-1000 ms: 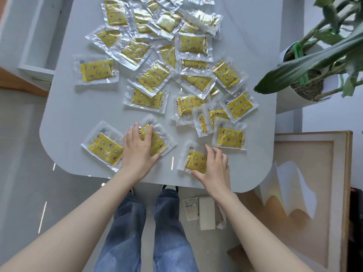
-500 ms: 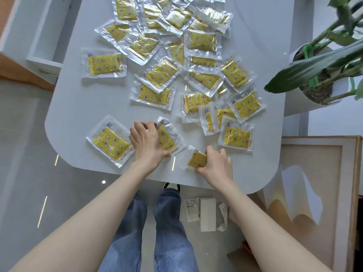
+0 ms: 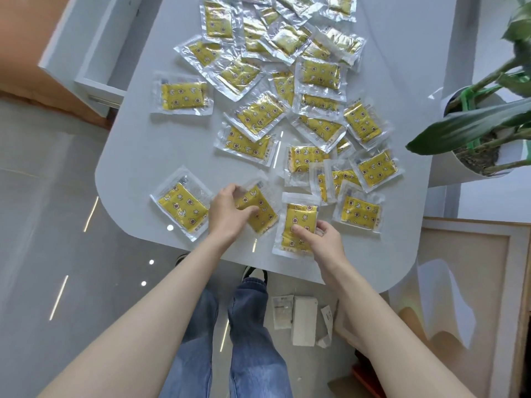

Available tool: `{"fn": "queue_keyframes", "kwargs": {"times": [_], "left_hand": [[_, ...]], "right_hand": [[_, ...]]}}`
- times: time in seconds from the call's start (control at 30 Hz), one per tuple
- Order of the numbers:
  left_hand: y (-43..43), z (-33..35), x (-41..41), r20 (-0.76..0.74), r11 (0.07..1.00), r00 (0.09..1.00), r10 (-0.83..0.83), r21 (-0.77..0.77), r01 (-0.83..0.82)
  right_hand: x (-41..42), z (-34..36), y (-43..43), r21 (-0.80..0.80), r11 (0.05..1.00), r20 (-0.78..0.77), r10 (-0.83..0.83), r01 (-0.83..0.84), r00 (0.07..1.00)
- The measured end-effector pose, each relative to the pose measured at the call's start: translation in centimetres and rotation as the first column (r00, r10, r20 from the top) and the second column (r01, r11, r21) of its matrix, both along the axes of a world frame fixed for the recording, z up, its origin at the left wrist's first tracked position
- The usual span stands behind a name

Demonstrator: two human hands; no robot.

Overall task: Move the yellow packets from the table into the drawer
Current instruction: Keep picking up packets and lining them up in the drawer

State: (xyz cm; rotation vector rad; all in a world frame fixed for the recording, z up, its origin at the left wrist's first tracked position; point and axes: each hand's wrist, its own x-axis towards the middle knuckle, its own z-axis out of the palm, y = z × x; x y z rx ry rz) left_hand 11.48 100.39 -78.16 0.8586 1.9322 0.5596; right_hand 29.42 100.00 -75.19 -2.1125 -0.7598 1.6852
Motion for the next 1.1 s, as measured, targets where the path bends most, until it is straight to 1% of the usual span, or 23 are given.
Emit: {"fn": "queue_keyframes", "kwargs": {"times": [0.07, 0.1, 0.27, 0.37, 0.47, 0.57, 0.67, 0.77, 0.87, 0.93, 1.0, 1.1], "left_hand": [[-0.5, 1.2, -1.0, 0.143, 0.992, 0.981, 0.129, -0.013, -0.128], [-0.9, 1.7, -1.8, 0.171, 0.987, 0.972, 0.162, -0.011, -0.162], [-3.1, 3.1, -6.5, 0.182, 0.976, 0.96, 0.211, 0.014, -0.217], [-4.0, 2.5, -9.8, 0.176, 0.948, 0.932, 0.316, -0.019, -0.318], [-4.3, 1.2, -11.9, 0.121, 0.9, 0.892, 0.436, -0.065, -0.431], [-4.0, 0.4, -12.3, 0.053, 0.869, 0.868, 0.494, -0.051, -0.492], [-3.8, 0.1, -11.7, 0.006, 0.852, 0.853, 0.522, 0.02, -0.522], [-4.1, -0.2, -10.8, -0.053, 0.814, 0.813, 0.58, 0.07, -0.576], [-4.4, -0.5, -10.0, -0.019, 0.748, 0.748, 0.664, 0.006, -0.664], [-4.5, -0.8, -9.4, -0.004, 0.73, 0.731, 0.682, -0.045, -0.682], [-4.3, -1.0, -8.7, 0.006, 0.717, 0.72, 0.694, -0.087, -0.691], [-3.9, -1.1, -8.2, 0.042, 0.672, 0.673, 0.738, -0.131, -0.729]], "right_hand": [[-1.0, 0.8, 0.3, 0.014, 1.0, -0.024, 0.009, -0.009, 1.0], [-1.6, 1.2, 0.5, 0.021, 0.999, -0.041, 0.029, -0.028, 0.999], [-5.8, 2.8, 1.7, 0.026, 0.979, -0.099, 0.203, -0.201, 0.974], [-8.6, 2.6, 2.2, 0.002, 0.959, -0.117, 0.28, -0.282, 0.953], [-11.1, 1.6, 2.7, -0.013, 0.936, -0.109, 0.348, -0.351, 0.931], [-12.9, 0.3, 2.9, 0.012, 0.926, -0.06, 0.376, -0.376, 0.925], [-14.2, -1.0, 2.9, 0.042, 0.907, 0.018, 0.419, -0.42, 0.908], [-14.9, -2.1, 2.8, 0.036, 0.899, 0.098, 0.431, -0.436, 0.897], [-15.3, -2.4, 2.7, 0.069, 0.88, 0.221, 0.445, -0.47, 0.868], [-15.6, -2.1, 2.6, 0.104, 0.862, 0.283, 0.452, -0.496, 0.846], [-15.9, -1.9, 2.4, 0.121, 0.848, 0.31, 0.462, -0.516, 0.831], [-16.3, -1.7, 2.2, 0.126, 0.844, 0.324, 0.462, -0.522, 0.826]]}}
